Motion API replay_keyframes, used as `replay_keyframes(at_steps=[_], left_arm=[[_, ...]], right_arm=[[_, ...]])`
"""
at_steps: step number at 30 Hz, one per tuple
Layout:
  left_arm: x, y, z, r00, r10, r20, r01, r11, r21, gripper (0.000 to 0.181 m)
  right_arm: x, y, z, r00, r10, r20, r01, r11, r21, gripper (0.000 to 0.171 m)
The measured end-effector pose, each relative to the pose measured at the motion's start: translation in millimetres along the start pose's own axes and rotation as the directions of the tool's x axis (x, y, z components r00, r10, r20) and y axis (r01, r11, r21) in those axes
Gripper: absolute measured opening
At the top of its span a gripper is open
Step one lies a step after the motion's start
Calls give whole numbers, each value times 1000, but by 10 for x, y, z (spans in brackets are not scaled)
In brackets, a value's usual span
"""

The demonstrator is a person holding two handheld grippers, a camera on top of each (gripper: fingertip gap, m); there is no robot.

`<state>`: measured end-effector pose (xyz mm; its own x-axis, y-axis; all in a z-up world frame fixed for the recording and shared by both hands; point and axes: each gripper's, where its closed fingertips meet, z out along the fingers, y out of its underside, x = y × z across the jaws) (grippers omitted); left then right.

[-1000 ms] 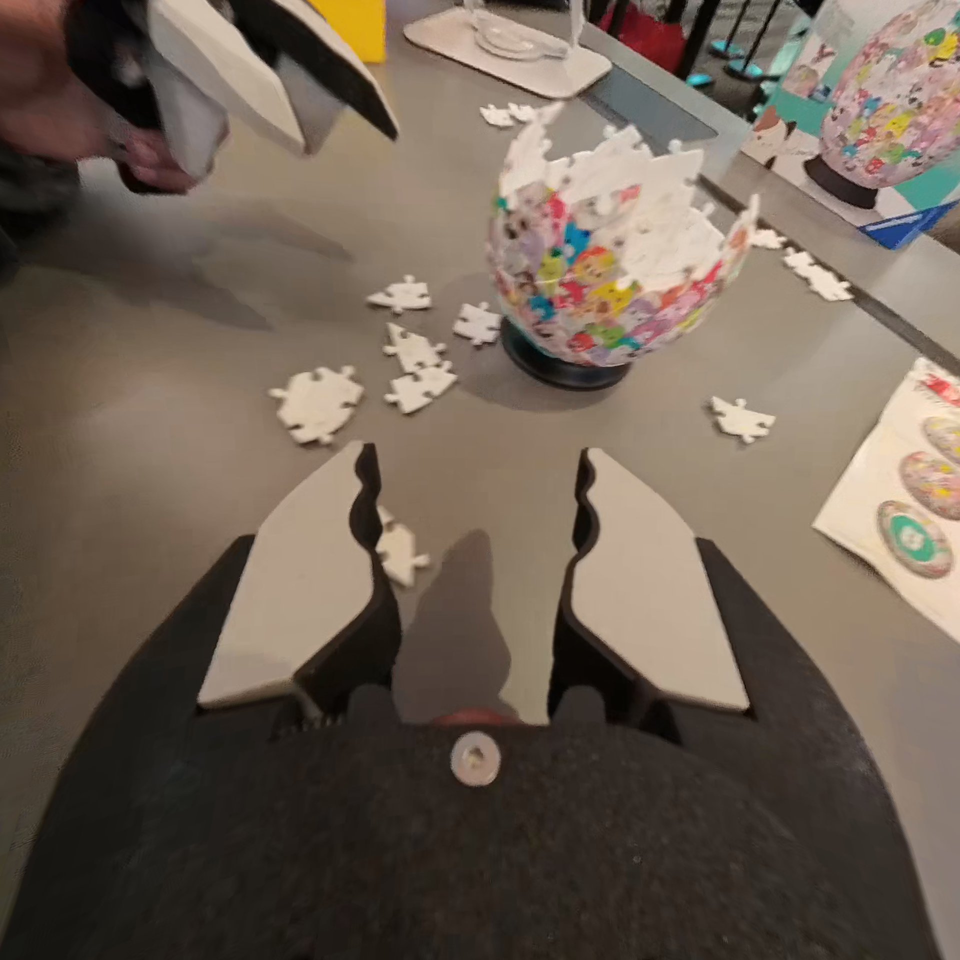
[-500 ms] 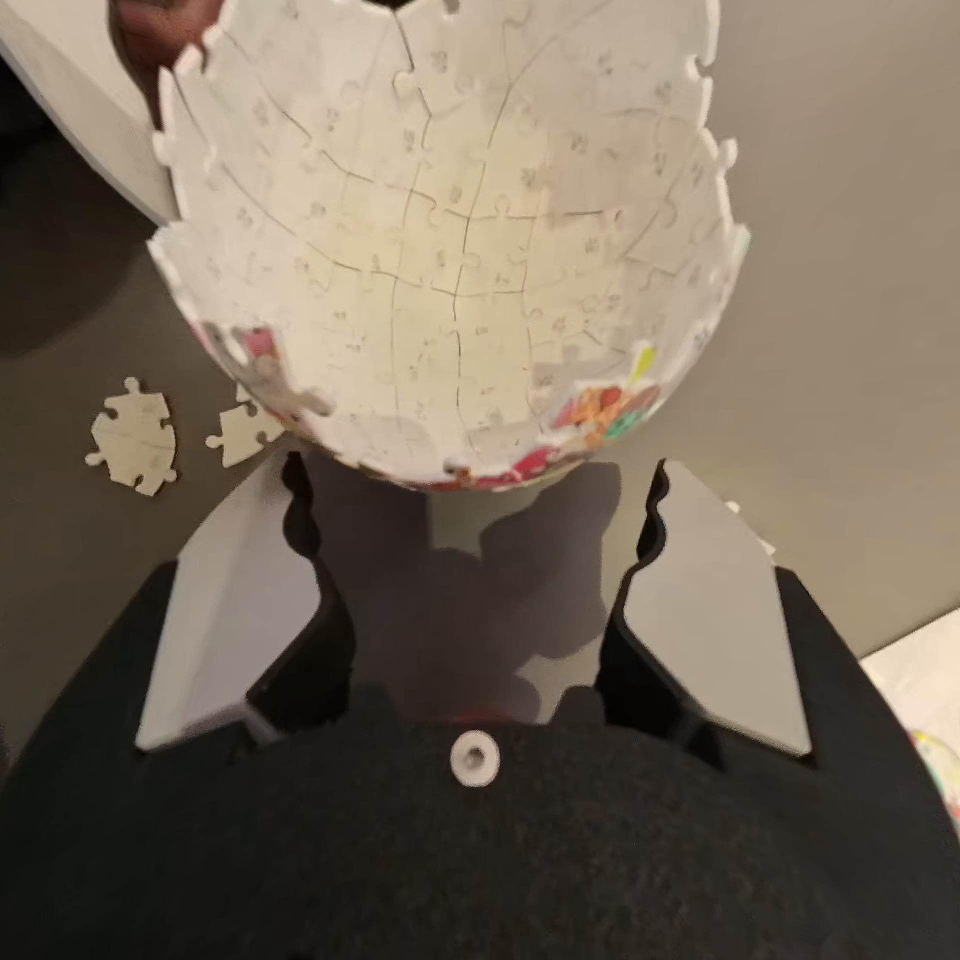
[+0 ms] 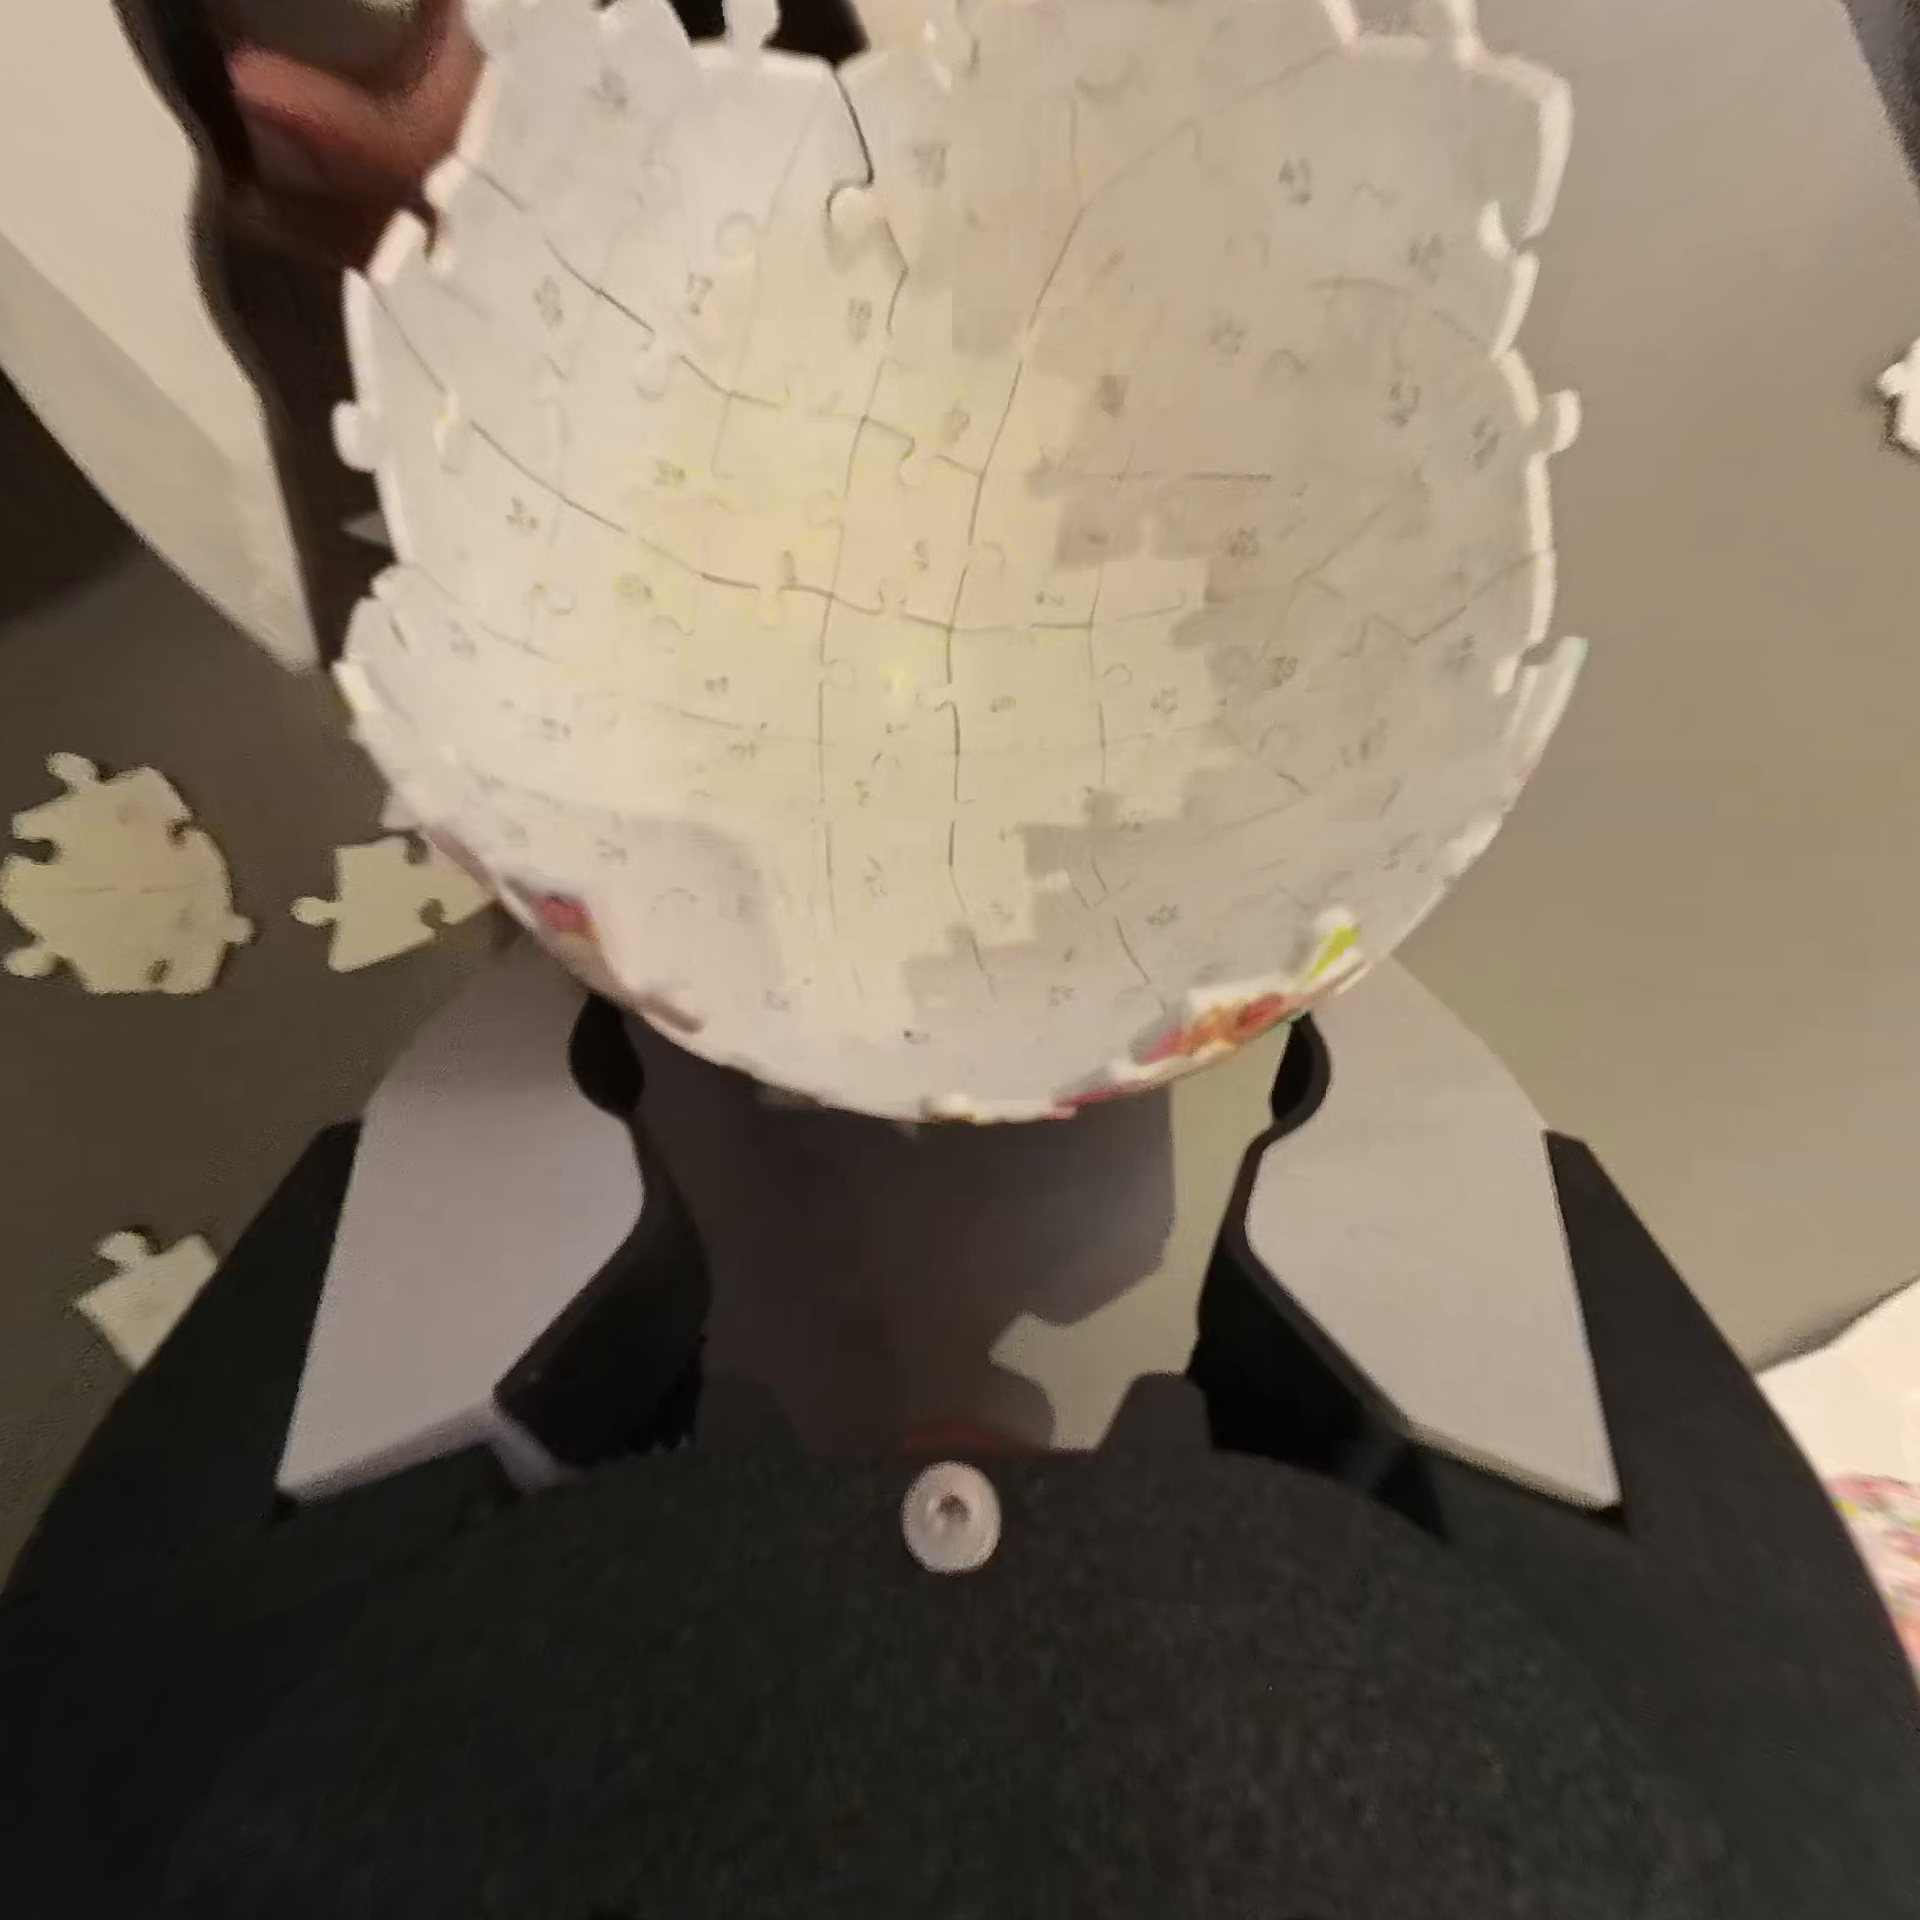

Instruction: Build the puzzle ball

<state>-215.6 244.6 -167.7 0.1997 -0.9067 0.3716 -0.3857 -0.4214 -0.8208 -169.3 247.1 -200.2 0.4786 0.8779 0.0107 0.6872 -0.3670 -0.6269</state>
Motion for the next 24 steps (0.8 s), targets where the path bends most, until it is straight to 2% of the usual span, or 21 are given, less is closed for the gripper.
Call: replay_keyframes(at_steps=[6, 11, 14, 20, 22, 24], left_arm=[[-37, -73, -15, 988, 133, 78, -136, 990, 38, 120], [-57, -55, -24, 984, 155, 86, -159, 986, 42, 115], [-45, -13, -36, 990, 128, 53, -130, 991, 43, 115], [-30, -26, -30, 997, 76, -6, -75, 996, 46, 117], [-17, -34, -6, 997, 83, -2, -82, 996, 38, 121], [1, -39, 14, 996, 94, 5, -94, 995, 25, 128]], right_arm=[[126, -49, 23, 978, -153, -145, 160, 986, 39, 120], [122, -44, 5, 977, -159, -141, 170, 983, 72, 117], [52, -33, -56, 991, -100, -93, 110, 988, 106, 115], [-31, -62, -175, 988, 138, 65, -146, 977, 155, 112], [-49, -145, -205, 985, 146, 97, -163, 967, 194, 107], [-26, -149, -188, 991, 116, 71, -127, 974, 185, 109]])
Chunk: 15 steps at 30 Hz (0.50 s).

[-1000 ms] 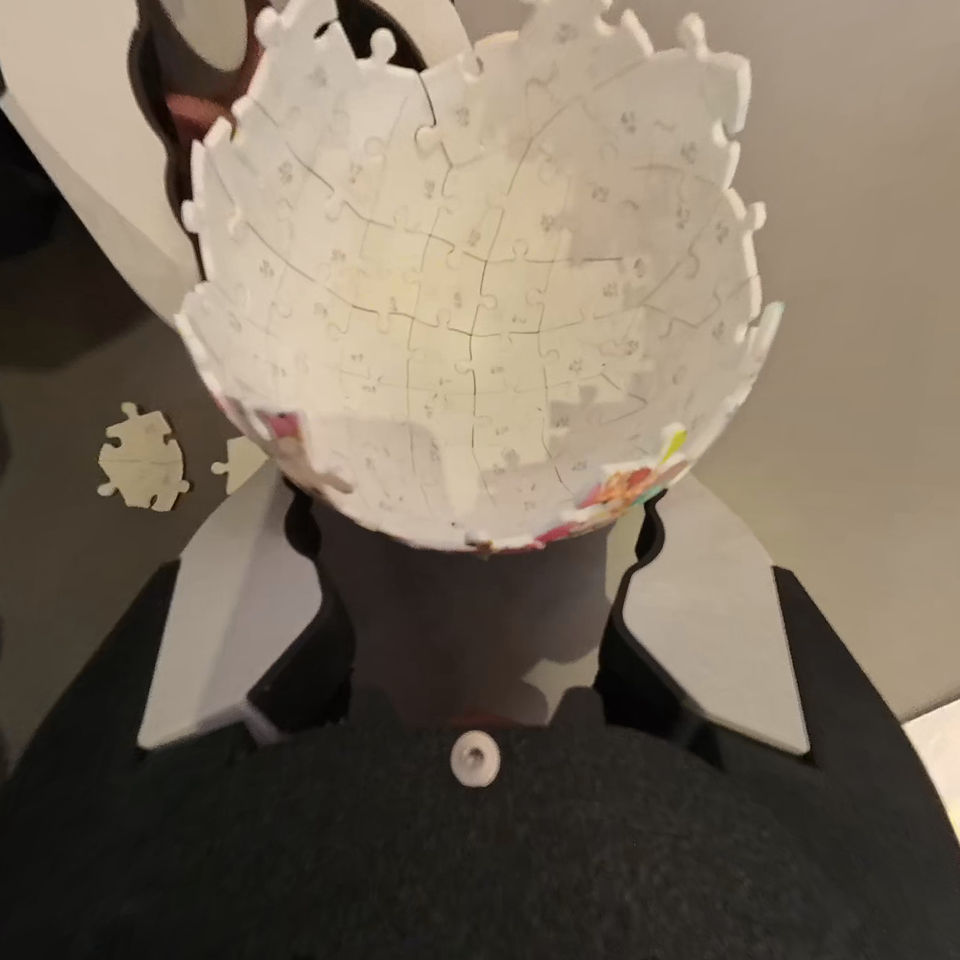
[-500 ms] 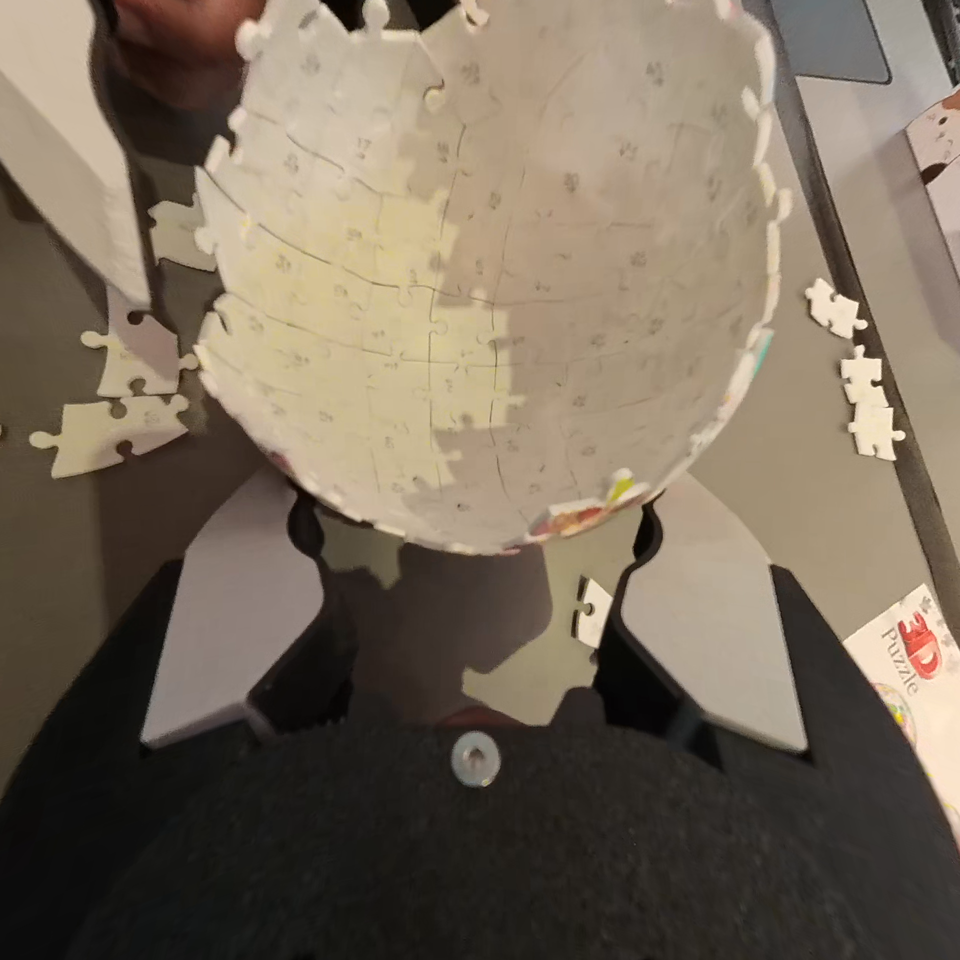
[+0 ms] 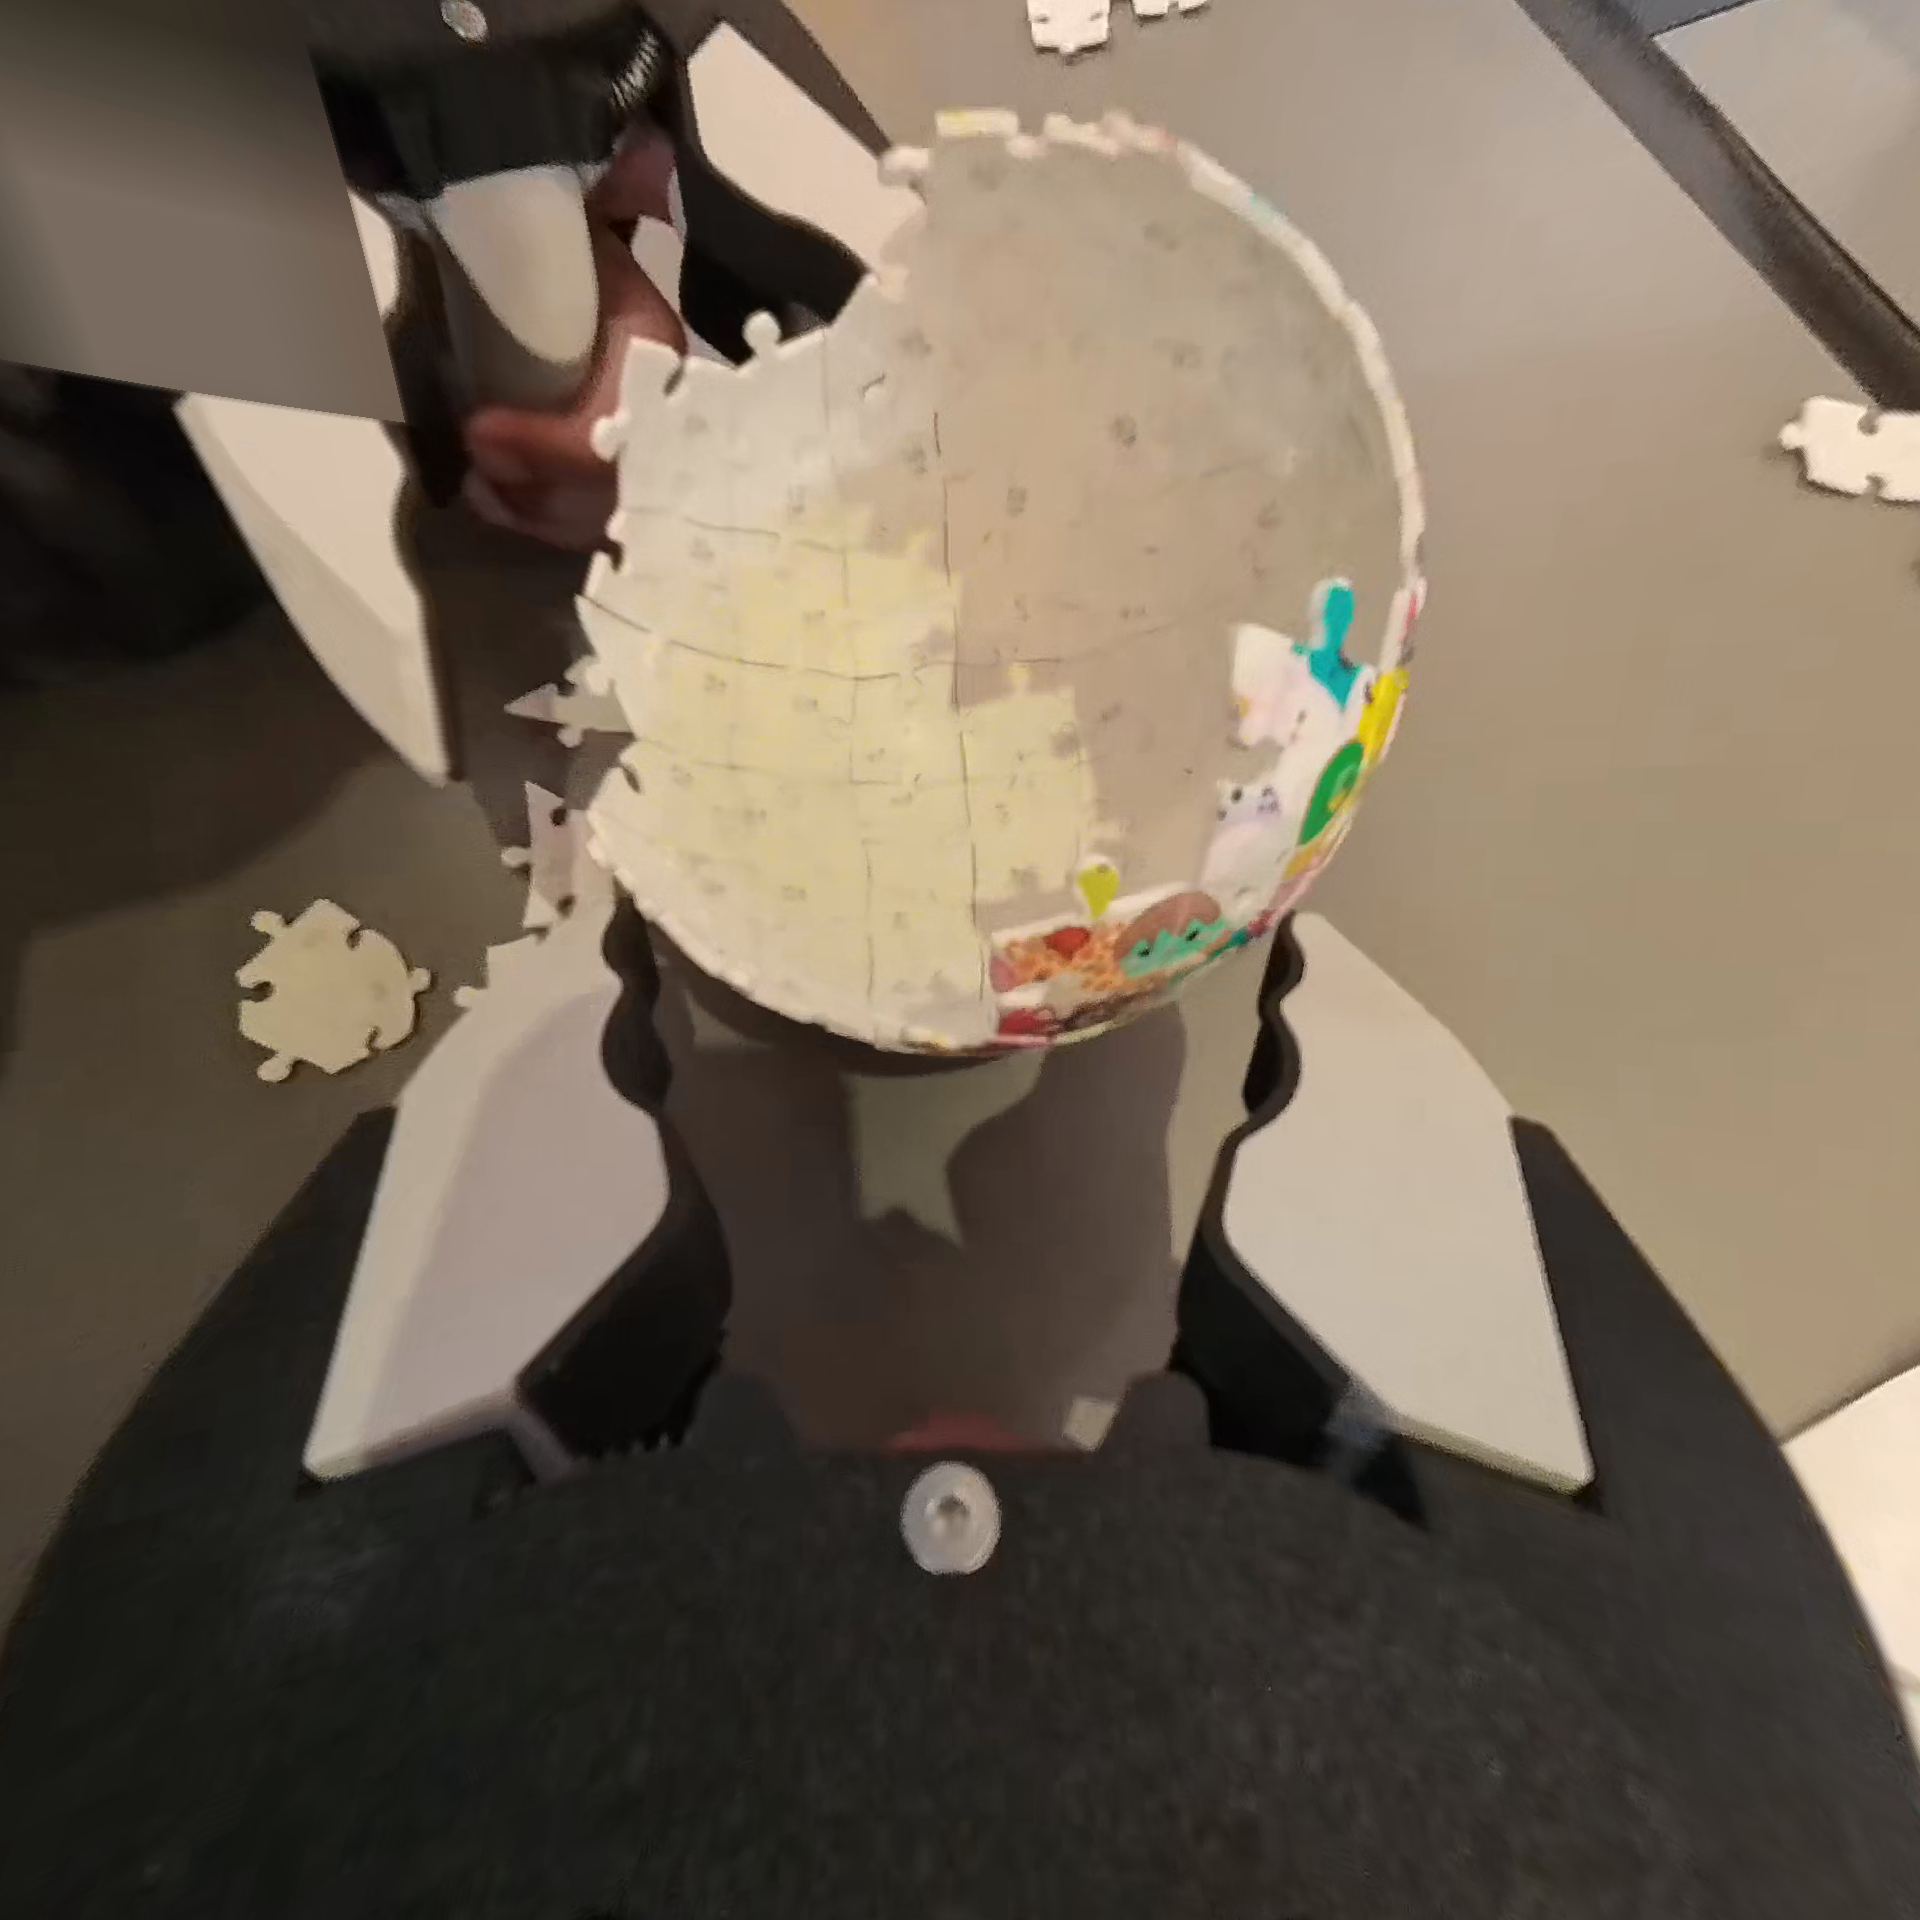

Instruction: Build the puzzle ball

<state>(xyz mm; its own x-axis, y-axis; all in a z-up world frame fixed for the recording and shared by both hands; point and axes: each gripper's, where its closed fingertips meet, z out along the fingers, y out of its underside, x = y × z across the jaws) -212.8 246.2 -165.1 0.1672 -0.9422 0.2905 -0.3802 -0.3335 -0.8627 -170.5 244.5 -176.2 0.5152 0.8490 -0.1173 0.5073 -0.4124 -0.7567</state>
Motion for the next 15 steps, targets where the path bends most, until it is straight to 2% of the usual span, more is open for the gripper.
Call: replay_keyframes(at_steps=[5, 10, 12, 15], left_arm=[[-6, -63, -23, 999, 25, 27, -25, 1000, 11, 133], [-17, -103, -75, 998, 50, 45, -52, 998, 35, 130], [-20, -87, -86, 997, 55, 46, -56, 998, 38, 127], [-34, -39, -95, 999, 36, 38, -37, 999, 22, 126]], right_arm=[[81, -24, 57, 989, -119, -84, 119, 993, -13, 114], [177, 17, 101, 926, -314, -212, 306, 950, -71, 116], [163, 45, 114, 924, -316, -217, 308, 949, -70, 116], [138, 77, 98, 951, -238, -195, 232, 971, -52, 116]])
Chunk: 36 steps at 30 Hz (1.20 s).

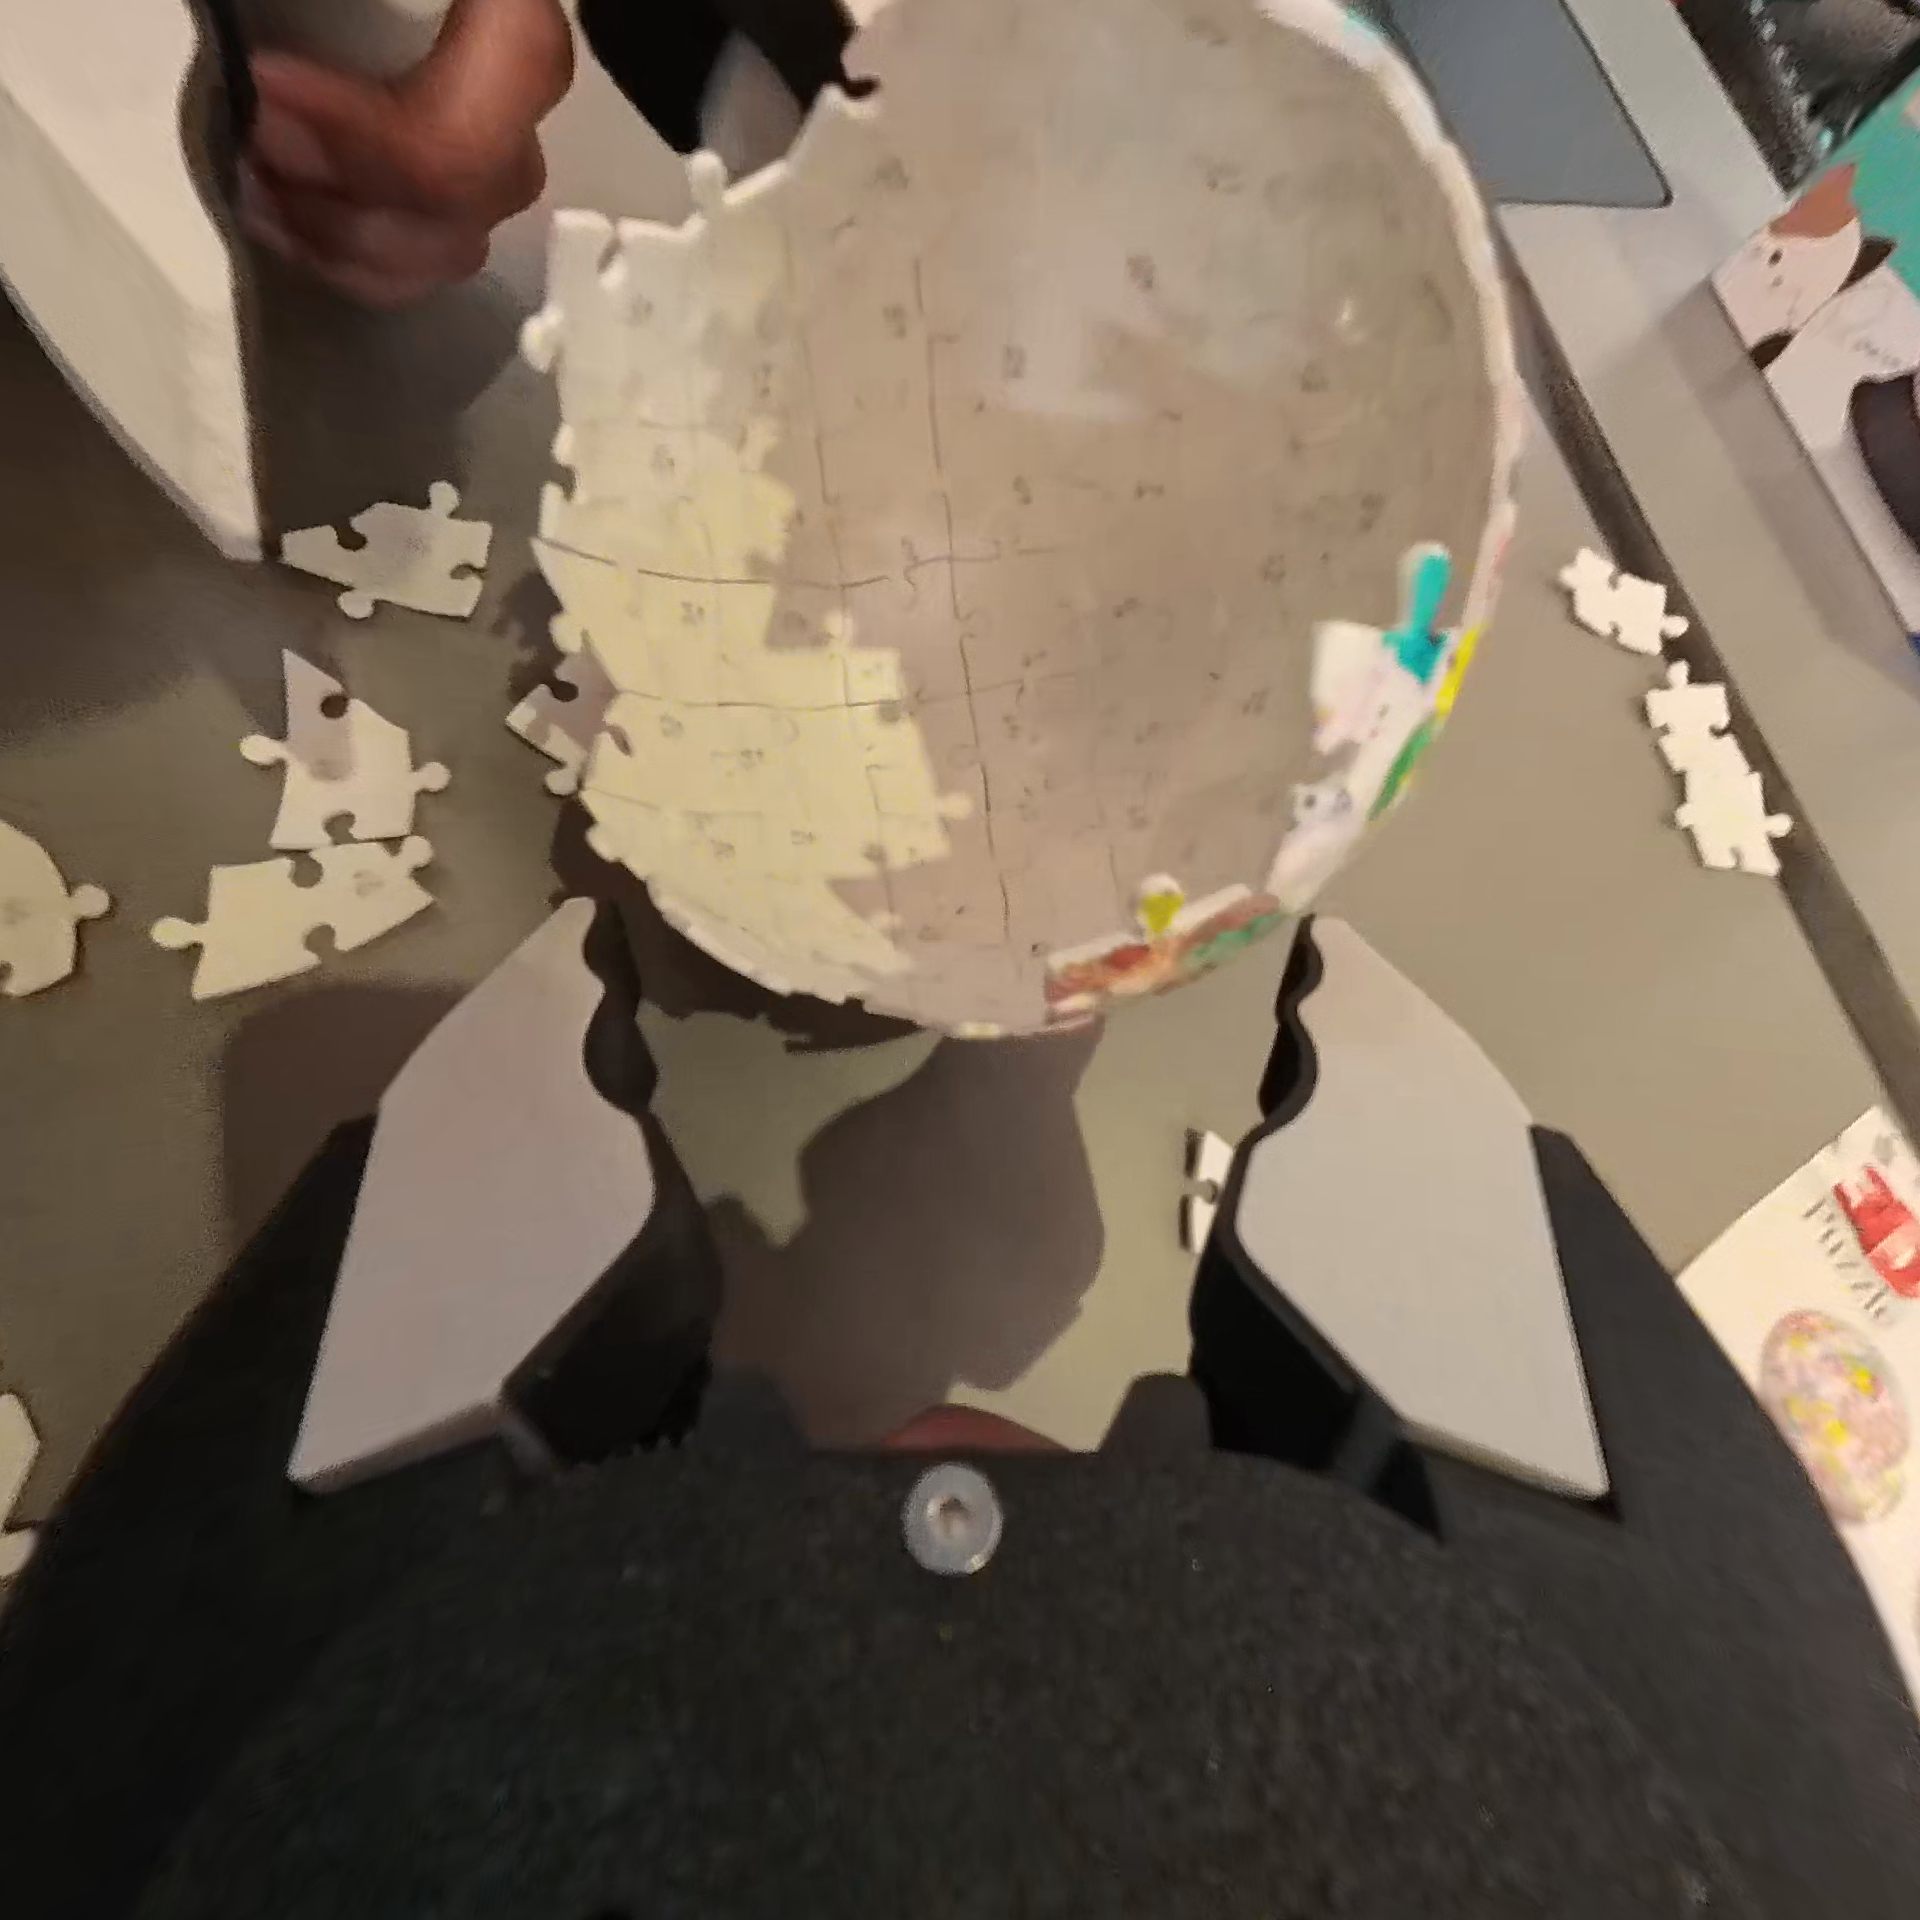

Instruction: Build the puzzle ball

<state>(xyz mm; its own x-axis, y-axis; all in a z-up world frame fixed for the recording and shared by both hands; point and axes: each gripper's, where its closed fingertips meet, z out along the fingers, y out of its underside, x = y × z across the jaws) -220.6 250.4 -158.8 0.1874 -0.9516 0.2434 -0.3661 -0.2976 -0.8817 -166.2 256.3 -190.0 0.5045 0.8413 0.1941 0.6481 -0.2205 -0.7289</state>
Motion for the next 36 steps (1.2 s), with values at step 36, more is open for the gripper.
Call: replay_keyframes(at_steps=[36], left_arm=[[65, -225, -61, 998, 33, 53, -32, 999, -16, 125]], right_arm=[[-222, 133, 97, 980, 154, 128, -155, 988, -3, 119]])
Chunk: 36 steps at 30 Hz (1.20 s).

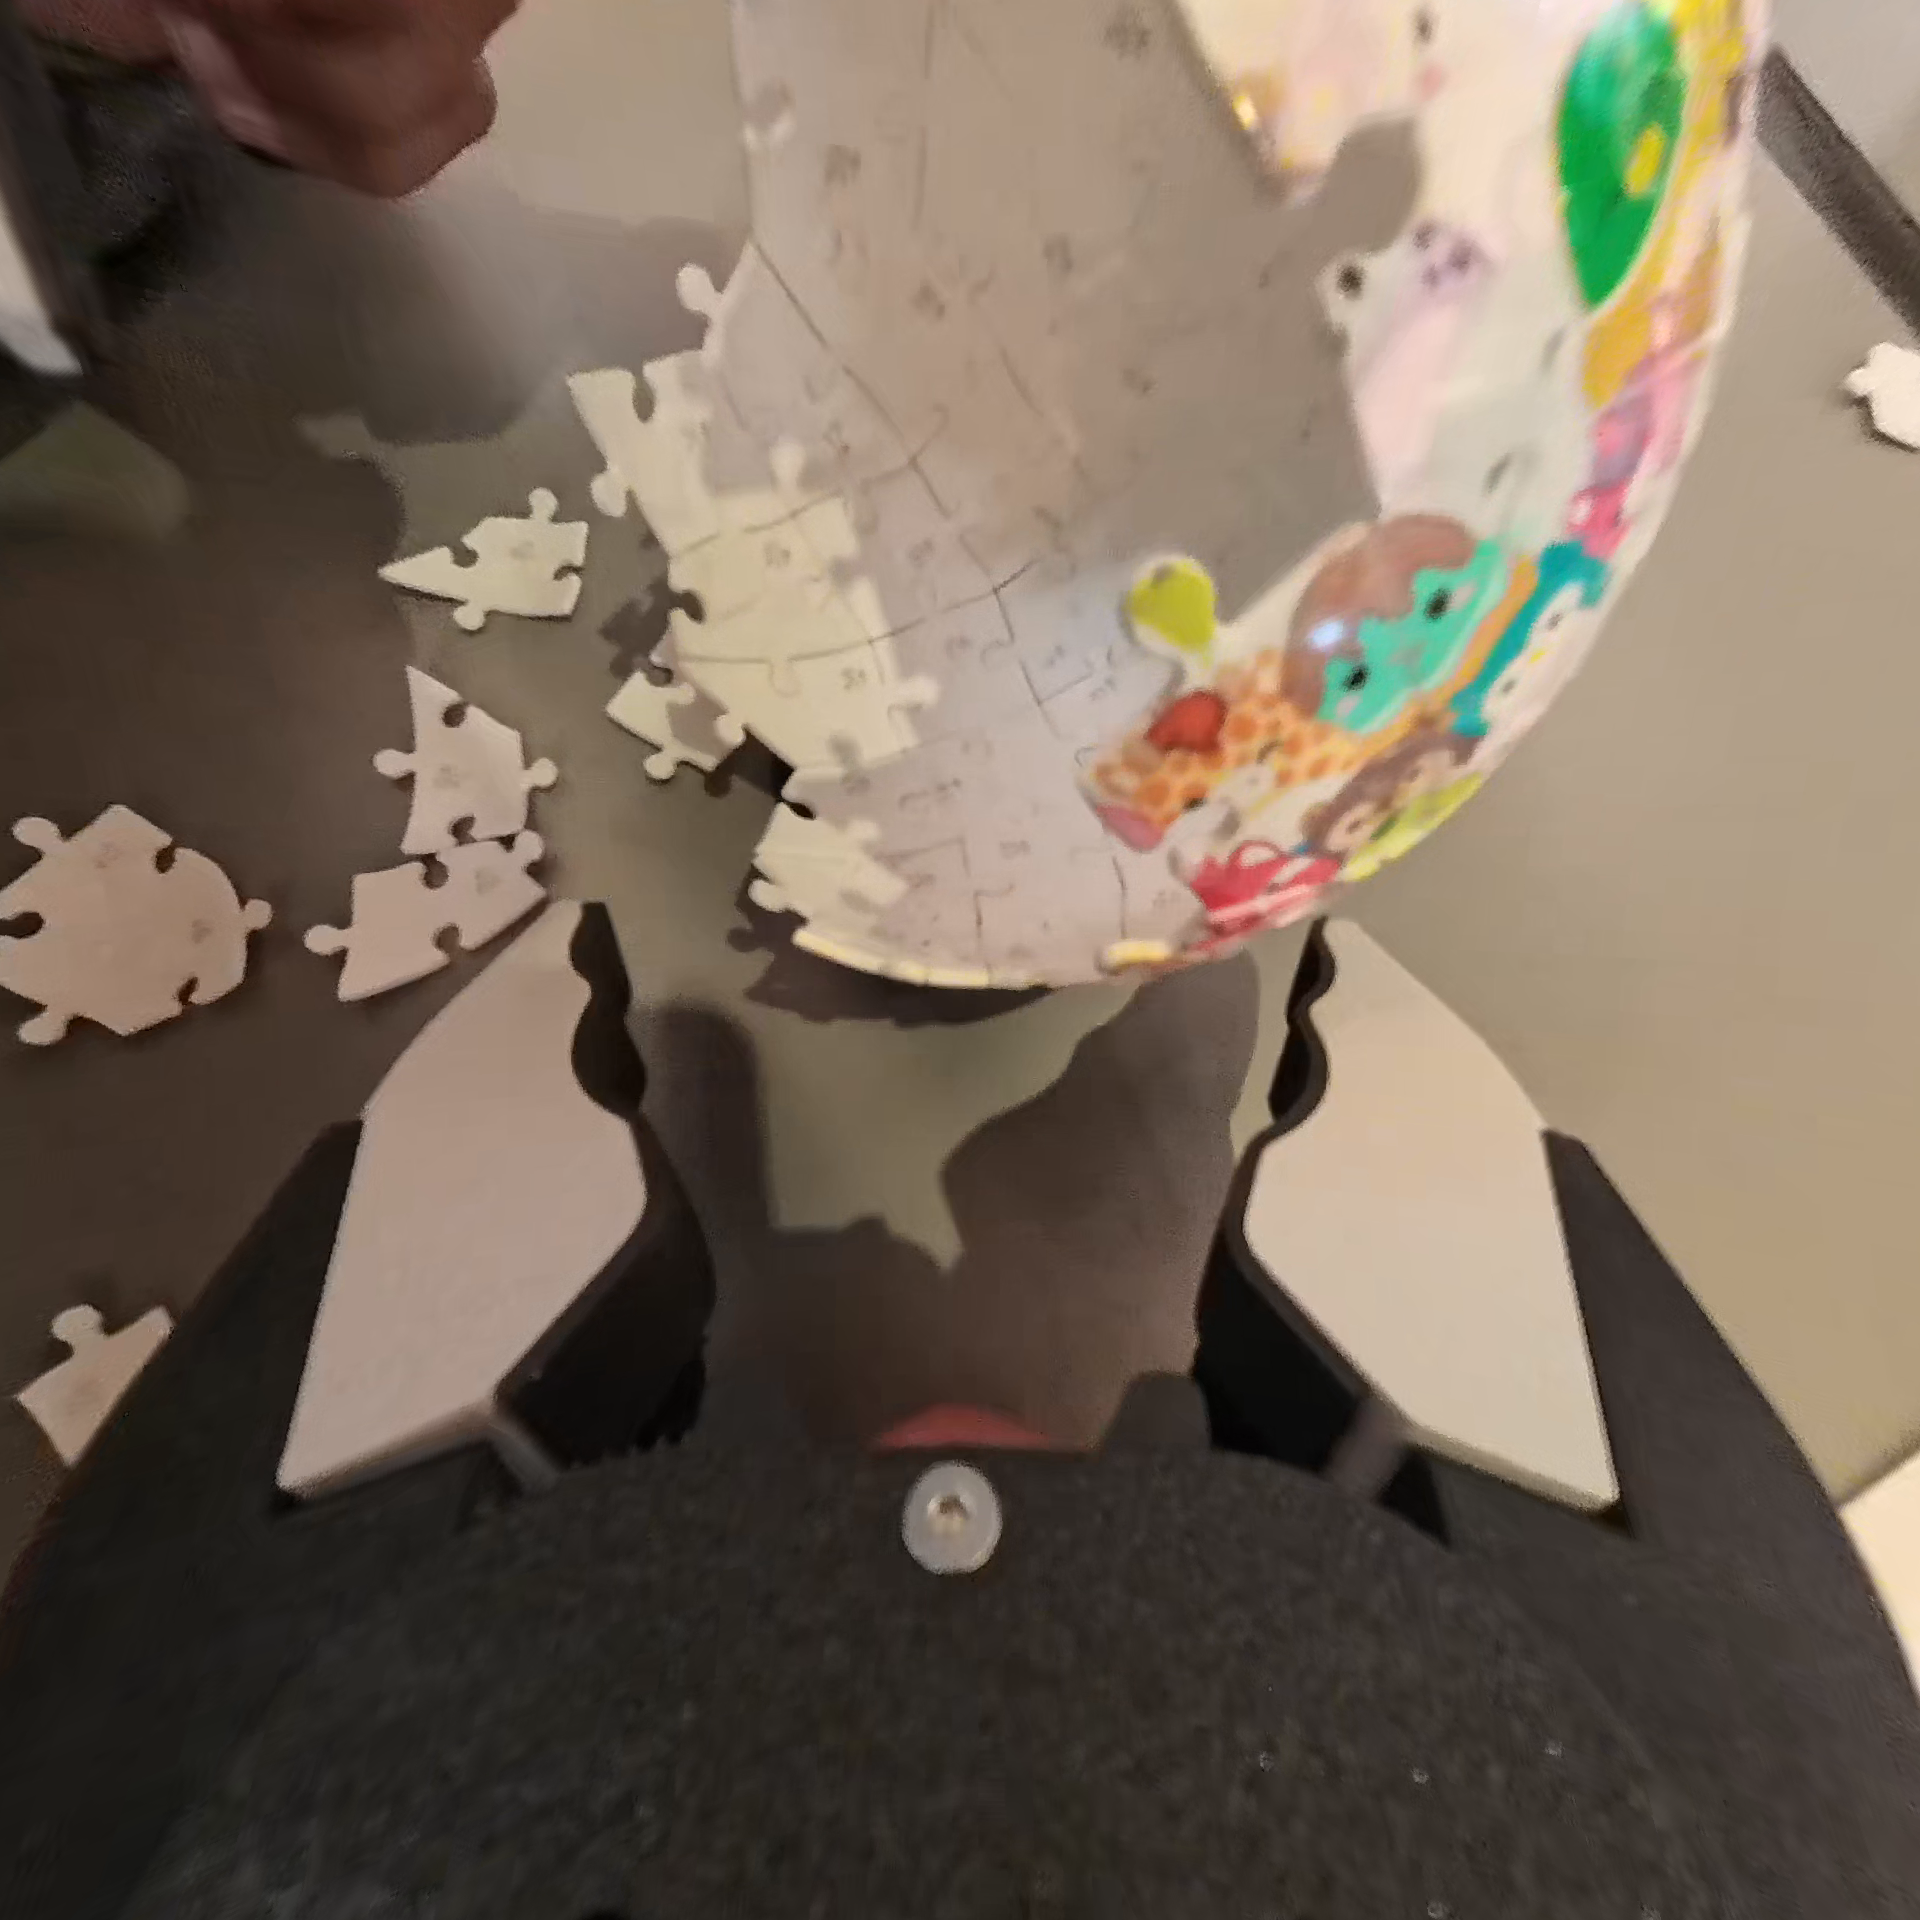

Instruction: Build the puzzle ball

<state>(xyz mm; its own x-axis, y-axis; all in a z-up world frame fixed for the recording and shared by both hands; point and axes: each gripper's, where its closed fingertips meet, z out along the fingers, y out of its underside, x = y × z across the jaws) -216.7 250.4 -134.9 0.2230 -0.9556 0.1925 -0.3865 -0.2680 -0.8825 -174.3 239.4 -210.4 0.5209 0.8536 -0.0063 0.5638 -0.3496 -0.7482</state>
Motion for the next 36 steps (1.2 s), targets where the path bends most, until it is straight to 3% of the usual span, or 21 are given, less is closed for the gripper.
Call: replay_keyframes(at_steps=[8, 14, 19, 24, 36], left_arm=[[25, 137, 34, 1000, -4, 24, 6, 998, -57, 132], [40, 311, 53, 999, -27, 23, 29, 994, -102, 128], [-59, 184, -18, 999, -18, 51, 22, 997, -73, 126], [-46, -26, -5, 999, 15, 34, -14, 999, -38, 128], [46, 173, 56, 999, -2, 35, 5, 996, -93, 136]], right_arm=[[0, -236, -79, 996, 75, 40, -78, 994, 77, 120], [139, -414, -157, 1000, 7, 0, -7, 997, 79, 116], [194, -211, -164, 998, 49, -27, -49, 999, 20, 119], [-80, 85, -67, 987, 131, 88, -125, 989, -78, 119], [-32, -119, -64, 987, 132, 94, -128, 991, -44, 123]])
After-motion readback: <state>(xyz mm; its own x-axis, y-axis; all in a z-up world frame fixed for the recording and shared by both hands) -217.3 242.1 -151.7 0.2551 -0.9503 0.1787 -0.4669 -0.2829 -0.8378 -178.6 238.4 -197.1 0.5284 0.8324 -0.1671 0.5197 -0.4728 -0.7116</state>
